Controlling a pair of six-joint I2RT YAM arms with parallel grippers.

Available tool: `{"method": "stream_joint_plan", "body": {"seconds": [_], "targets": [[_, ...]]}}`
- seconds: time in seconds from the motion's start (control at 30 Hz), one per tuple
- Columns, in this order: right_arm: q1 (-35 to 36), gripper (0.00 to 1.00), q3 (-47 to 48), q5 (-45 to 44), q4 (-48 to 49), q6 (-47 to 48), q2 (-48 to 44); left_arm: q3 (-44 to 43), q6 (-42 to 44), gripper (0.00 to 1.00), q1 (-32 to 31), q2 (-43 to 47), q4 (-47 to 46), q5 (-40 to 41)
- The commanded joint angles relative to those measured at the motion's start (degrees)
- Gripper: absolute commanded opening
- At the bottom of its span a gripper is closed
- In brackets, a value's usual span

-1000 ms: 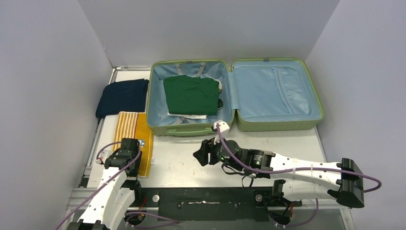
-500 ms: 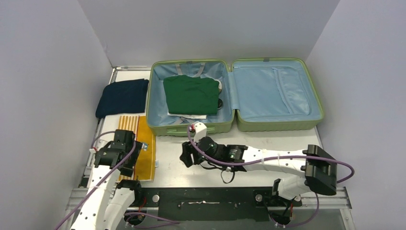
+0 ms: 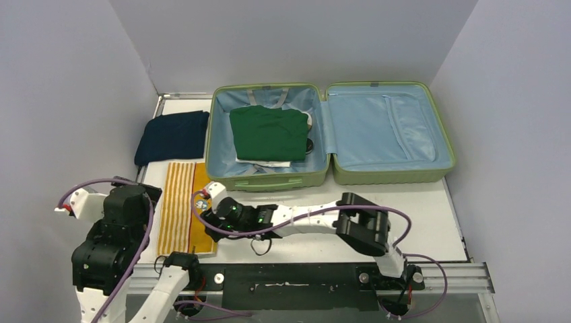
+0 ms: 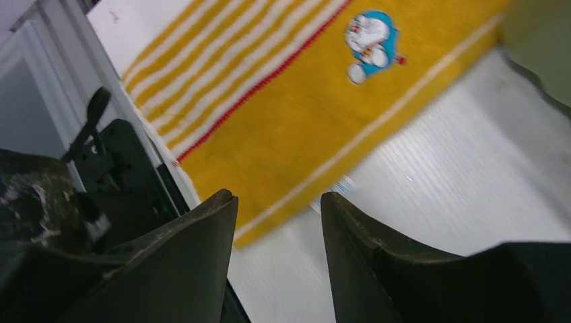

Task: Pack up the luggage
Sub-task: Move the household item to the corner of the board.

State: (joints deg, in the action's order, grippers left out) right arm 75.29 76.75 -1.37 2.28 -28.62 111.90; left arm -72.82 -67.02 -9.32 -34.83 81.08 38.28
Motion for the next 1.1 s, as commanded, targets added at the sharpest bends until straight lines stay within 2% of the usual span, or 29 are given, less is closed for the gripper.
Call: {"method": "stream_joint_plan", "body": {"seconds": [0.0,0.17,0.3,0.4,0.8,1.07], "targets": [[2.3,0.48,10.6,2.6,4.6,3.1,6.9,-3.9,1.7,0.94,-0.7,0.9,3.5,3.8],[2.5,0.39,19.6,4.9,4.1,4.5,16.0,-3.4,2.2,0.94,-0.9,2.8,4.1,3.3],[2.5,0.35,27.1,6.2,-0.3,7.6,23.3,-0.9,2.2,0.94,-1.3,4.4,4.0,3.0],[2.2,0.32,27.6,5.4,-4.1,7.8,24.5,0.4,2.3,0.94,-1.4,5.2,4.0,2.9],[0.6,0.26,-6.5,-5.7,-5.6,4.1,7.1,9.6,2.9,0.93,-1.5,6.8,-1.2,-1.3],[-2.2,0.25,-22.7,-10.2,-7.5,0.1,-5.3,17.5,4.4,0.92,-1.6,6.5,-7.3,-6.6]]}}
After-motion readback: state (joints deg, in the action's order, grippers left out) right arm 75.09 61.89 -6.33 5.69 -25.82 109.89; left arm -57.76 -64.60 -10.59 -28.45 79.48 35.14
